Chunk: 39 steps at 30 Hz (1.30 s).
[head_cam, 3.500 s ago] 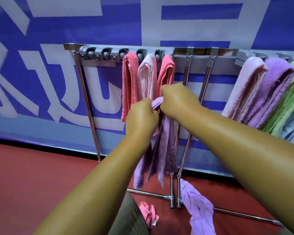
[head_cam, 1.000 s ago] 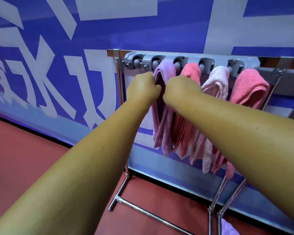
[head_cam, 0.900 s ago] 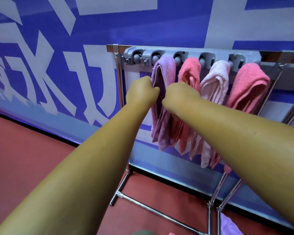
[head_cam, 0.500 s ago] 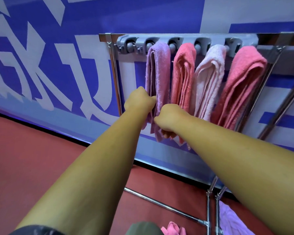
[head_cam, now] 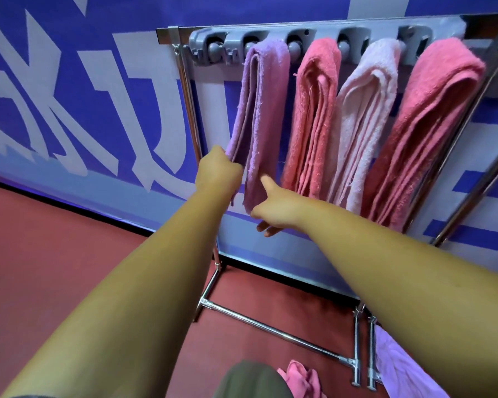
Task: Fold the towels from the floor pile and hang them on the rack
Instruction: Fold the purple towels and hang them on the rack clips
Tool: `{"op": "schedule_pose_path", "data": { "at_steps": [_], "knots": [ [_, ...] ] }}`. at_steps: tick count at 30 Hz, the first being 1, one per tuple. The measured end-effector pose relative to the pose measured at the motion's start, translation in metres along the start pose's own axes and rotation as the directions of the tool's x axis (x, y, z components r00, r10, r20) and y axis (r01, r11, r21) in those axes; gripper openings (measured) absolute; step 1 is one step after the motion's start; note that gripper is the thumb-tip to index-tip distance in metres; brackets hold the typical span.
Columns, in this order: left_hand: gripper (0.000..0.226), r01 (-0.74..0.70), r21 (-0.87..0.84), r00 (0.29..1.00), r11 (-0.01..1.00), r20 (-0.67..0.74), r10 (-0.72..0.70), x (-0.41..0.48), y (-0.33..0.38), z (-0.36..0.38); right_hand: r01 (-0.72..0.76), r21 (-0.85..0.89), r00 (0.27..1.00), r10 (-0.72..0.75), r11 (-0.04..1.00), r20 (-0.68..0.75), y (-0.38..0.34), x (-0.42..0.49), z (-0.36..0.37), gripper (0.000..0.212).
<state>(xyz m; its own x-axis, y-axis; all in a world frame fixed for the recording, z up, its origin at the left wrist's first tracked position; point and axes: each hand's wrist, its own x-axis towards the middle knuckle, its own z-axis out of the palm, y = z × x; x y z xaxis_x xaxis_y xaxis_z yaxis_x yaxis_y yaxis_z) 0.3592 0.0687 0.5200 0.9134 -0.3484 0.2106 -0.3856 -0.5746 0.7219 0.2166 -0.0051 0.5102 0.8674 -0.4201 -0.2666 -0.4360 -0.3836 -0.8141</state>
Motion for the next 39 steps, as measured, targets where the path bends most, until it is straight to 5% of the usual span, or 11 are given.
{"op": "schedule_pose_path", "data": {
  "at_steps": [3, 7, 10, 15, 19, 28, 32, 39],
  "knots": [
    [0.021, -0.011, 0.026, 1.0, 1.0, 0.03, 0.011, -0.004, -0.008, 0.003, 0.031, 0.011, 0.998, -0.03, 0.999, -0.055, 0.005, 0.001, 0.003, 0.076],
    [0.024, 0.033, 0.044, 0.991, 0.998, 0.127, -0.038, -0.016, -0.01, 0.007, -0.034, 0.051, 0.999, 0.036, 0.998, -0.037, 0.019, -0.002, 0.005, 0.086],
    [0.026, 0.04, 0.108, 0.932, 0.993, 0.355, -0.076, -0.034, -0.009, 0.012, -0.102, 0.065, 0.995, 0.101, 0.993, 0.011, 0.038, -0.012, 0.004, 0.087],
    [0.017, 0.013, 0.19, 0.853, 0.982, 0.51, -0.11, -0.074, -0.014, 0.035, -0.216, 0.116, 0.976, 0.21, 0.97, 0.061, 0.075, -0.04, 0.005, 0.06],
    [0.023, 0.023, 0.161, 0.79, 0.987, 0.602, -0.117, -0.115, -0.014, 0.052, -0.226, 0.12, 0.973, 0.217, 0.967, 0.082, 0.102, -0.066, -0.004, 0.036],
    [0.023, 0.014, 0.11, 0.679, 0.994, 0.728, -0.091, -0.213, 0.001, 0.103, -0.278, 0.172, 0.959, 0.283, 0.945, -0.003, 0.182, -0.12, -0.021, 0.027],
    [0.023, 0.017, 0.113, 0.645, 0.993, 0.758, -0.097, -0.253, -0.007, 0.156, -0.39, 0.143, 0.919, 0.394, 0.91, -0.003, 0.246, -0.147, -0.025, 0.026],
    [0.027, -0.02, 0.193, 0.437, 0.981, 0.884, -0.165, -0.327, -0.03, 0.267, -0.614, 0.244, 0.777, 0.63, 0.751, 0.016, 0.402, -0.194, -0.014, 0.02]
  ]
}}
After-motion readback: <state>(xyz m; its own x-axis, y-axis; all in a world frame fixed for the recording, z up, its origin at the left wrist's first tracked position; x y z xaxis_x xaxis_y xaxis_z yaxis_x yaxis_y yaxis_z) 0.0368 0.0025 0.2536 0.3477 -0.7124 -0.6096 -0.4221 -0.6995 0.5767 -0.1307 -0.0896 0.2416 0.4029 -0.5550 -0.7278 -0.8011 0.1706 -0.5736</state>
